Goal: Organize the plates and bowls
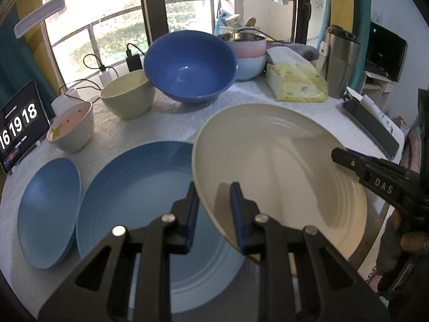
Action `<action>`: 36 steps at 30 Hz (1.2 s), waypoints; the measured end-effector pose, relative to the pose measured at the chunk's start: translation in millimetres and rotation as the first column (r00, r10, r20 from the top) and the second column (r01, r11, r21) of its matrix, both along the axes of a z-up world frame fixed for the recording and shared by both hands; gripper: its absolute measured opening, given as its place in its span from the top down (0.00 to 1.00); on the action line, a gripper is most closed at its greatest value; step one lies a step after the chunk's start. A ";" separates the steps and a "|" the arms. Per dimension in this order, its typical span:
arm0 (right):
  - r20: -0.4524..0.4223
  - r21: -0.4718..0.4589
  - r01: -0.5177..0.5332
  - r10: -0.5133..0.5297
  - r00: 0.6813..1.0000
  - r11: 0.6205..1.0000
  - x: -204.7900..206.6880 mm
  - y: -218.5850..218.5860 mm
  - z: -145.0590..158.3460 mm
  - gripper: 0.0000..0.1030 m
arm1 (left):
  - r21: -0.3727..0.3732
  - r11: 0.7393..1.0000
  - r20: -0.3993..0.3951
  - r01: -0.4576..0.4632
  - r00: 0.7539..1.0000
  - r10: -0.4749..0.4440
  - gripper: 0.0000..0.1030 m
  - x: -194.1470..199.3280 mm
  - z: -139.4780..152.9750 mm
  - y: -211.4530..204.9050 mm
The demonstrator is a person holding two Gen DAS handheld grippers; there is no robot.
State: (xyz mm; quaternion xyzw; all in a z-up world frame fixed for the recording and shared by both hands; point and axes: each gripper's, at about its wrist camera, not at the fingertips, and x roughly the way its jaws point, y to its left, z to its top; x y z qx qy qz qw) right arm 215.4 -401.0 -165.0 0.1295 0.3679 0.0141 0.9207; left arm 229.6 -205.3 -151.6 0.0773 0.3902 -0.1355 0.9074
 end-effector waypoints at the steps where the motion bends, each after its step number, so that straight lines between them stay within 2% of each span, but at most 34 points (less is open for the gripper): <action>1: 0.004 -0.004 0.000 0.000 1.000 1.000 -0.7 0.8 1.8 0.83 | -0.005 1.000 0.004 0.000 1.000 0.000 0.77 -1.6 1.1 1.5; 11: 0.023 -0.036 -0.019 0.019 1.000 0.999 -4.6 23.3 15.8 0.83 | -0.044 0.998 0.048 -0.036 0.998 0.038 0.77 -14.0 12.2 25.6; 20: 0.028 -0.069 -0.072 0.074 0.997 0.995 -0.1 59.2 26.6 0.83 | -0.085 0.991 0.065 -0.105 0.992 0.110 0.77 -16.5 14.5 62.3; 36: -0.002 -0.111 -0.160 0.160 0.987 0.981 19.3 128.3 26.3 0.83 | -0.108 0.972 0.051 -0.207 0.976 0.214 0.77 -13.9 1.1 127.9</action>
